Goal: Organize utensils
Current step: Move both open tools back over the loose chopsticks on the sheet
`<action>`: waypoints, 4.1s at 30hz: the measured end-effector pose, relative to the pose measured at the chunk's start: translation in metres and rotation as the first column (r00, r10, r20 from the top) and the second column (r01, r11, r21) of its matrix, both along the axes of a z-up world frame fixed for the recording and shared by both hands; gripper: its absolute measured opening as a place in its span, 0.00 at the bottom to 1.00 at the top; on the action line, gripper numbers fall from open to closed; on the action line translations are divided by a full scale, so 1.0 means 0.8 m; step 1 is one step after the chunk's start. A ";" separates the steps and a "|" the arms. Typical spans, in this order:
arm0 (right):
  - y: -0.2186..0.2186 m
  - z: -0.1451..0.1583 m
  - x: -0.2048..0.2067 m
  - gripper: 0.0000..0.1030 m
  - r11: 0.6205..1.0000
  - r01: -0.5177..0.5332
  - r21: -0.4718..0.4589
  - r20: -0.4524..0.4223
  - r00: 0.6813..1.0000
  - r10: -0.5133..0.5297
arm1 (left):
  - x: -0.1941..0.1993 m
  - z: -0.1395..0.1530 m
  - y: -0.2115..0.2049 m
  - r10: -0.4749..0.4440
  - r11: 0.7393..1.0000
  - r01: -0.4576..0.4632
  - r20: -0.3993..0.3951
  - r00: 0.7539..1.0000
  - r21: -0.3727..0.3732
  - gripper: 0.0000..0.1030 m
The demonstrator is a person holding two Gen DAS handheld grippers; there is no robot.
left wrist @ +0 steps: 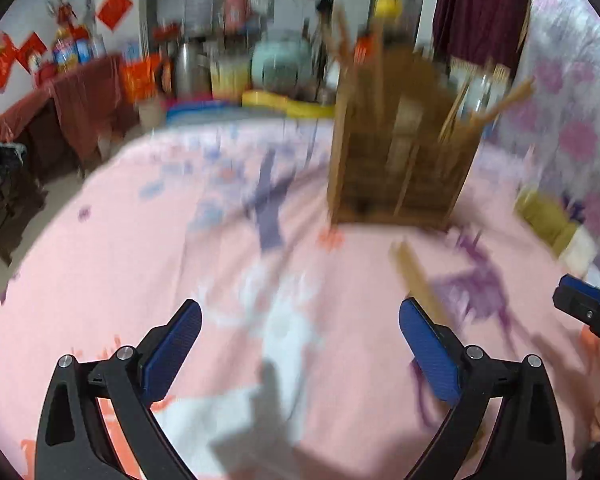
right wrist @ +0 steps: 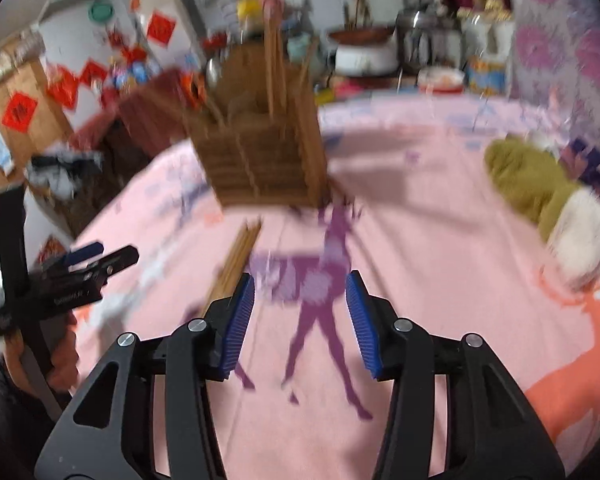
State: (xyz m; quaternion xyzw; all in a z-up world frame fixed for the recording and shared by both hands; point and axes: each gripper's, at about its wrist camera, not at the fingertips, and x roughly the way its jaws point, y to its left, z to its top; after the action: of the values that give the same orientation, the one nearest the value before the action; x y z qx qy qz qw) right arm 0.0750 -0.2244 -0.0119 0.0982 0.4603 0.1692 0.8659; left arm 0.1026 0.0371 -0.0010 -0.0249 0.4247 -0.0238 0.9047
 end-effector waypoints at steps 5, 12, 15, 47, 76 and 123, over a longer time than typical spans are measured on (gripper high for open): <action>0.047 -0.006 -0.024 0.58 0.972 -0.235 -0.005 -0.020 0.972 0.234 | 0.002 0.003 0.026 0.057 0.997 -0.057 -0.004 0.998 -0.051 0.94; 0.103 -0.026 -0.065 0.58 0.881 -0.450 -0.149 -0.051 0.893 0.448 | 0.006 0.002 0.040 0.125 0.991 -0.125 -0.014 0.992 -0.037 0.94; 0.117 -0.036 -0.076 0.58 0.849 -0.480 -0.221 -0.050 0.875 0.482 | 0.004 0.002 0.032 0.100 0.994 -0.101 -0.014 0.995 -0.030 0.94; 0.053 -0.041 -0.042 0.58 0.891 -0.238 -0.386 -0.049 0.970 0.238 | 0.001 -0.023 -0.025 -0.059 0.998 0.059 -0.074 0.995 -0.004 0.94; 0.061 -0.049 -0.014 0.48 0.908 -0.199 -0.368 -0.032 0.979 0.202 | 0.000 -0.027 -0.038 -0.073 0.996 0.076 -0.075 0.995 0.044 0.94; 0.078 -0.030 -0.060 0.52 0.880 -0.367 -0.301 -0.002 0.923 0.384 | -0.042 -0.042 0.022 -0.124 0.992 0.127 -0.131 0.984 0.017 0.94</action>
State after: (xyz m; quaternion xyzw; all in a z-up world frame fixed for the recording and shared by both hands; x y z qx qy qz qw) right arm 0.0266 -0.1621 -0.0358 -0.1284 0.4656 0.2655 0.8344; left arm 0.0690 0.0550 -0.0349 0.0118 0.4833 -0.0737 0.8723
